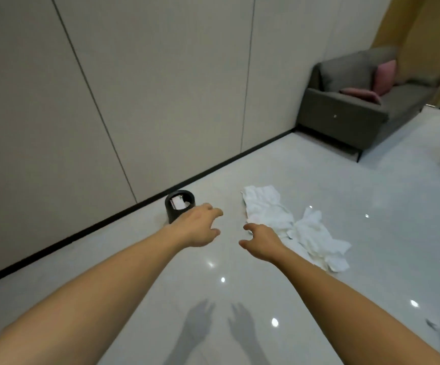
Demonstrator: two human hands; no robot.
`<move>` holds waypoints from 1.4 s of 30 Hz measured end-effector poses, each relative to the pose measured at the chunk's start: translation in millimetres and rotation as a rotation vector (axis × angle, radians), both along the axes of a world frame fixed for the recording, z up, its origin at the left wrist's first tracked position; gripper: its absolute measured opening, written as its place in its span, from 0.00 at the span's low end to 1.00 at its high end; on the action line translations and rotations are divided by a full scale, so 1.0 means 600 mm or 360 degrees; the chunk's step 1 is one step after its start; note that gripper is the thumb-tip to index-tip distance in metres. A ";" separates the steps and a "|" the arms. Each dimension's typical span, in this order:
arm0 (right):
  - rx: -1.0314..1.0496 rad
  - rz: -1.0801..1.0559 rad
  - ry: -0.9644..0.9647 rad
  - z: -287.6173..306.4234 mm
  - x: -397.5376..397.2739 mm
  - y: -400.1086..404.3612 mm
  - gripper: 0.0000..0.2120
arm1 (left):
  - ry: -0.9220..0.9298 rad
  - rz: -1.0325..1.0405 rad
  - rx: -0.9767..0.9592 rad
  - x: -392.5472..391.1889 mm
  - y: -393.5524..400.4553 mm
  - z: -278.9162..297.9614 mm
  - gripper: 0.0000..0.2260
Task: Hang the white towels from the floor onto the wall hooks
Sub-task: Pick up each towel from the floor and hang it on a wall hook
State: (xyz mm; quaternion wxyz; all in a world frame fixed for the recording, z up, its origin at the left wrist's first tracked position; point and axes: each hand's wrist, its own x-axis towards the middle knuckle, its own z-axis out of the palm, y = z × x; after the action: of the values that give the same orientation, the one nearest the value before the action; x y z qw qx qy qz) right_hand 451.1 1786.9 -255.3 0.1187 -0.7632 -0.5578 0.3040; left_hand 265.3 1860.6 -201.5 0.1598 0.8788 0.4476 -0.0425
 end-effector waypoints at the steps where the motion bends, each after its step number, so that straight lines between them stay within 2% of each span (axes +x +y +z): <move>1: -0.0038 -0.0073 0.0016 -0.014 0.034 -0.005 0.29 | -0.0012 -0.0060 -0.0032 0.042 0.011 -0.012 0.25; 5: -0.0206 -0.0326 0.0073 -0.071 0.144 -0.021 0.30 | -0.0012 -0.0283 -0.0181 0.186 0.055 -0.073 0.25; 10: -0.0308 -0.0649 0.0127 -0.143 0.239 0.004 0.29 | 0.0126 -0.0563 -0.0348 0.334 0.155 -0.164 0.25; 17: -0.0582 -0.0930 0.0217 -0.186 0.331 0.149 0.25 | 0.0256 -0.0777 -0.0638 0.485 0.343 -0.245 0.24; 20: -0.0569 -0.1035 0.0286 -0.189 0.370 0.232 0.24 | 0.0345 -0.0806 -0.0684 0.534 0.444 -0.265 0.23; 25: -0.0521 -0.1122 0.0421 -0.219 0.436 0.342 0.23 | 0.0213 -0.0595 -0.0624 0.616 0.572 -0.304 0.21; 32: -0.0689 -0.1075 0.0477 -0.324 0.599 0.424 0.19 | 0.0245 -0.0406 -0.0791 0.745 0.638 -0.406 0.21; 38: -0.0791 -0.0963 0.0540 -0.523 0.782 0.518 0.15 | 0.0153 0.0118 -0.0923 0.869 0.669 -0.550 0.18; 42: -0.0872 -0.0891 0.0609 -0.664 0.845 0.573 0.13 | 0.0243 0.0411 -0.1080 0.917 0.689 -0.668 0.19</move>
State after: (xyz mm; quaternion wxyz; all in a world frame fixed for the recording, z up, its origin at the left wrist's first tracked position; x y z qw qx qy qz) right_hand 958.2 2130.4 -653.6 0.0908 -0.8182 -0.1960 0.5328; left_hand 815.6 2274.1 -602.5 0.4124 0.7063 0.5259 -0.2334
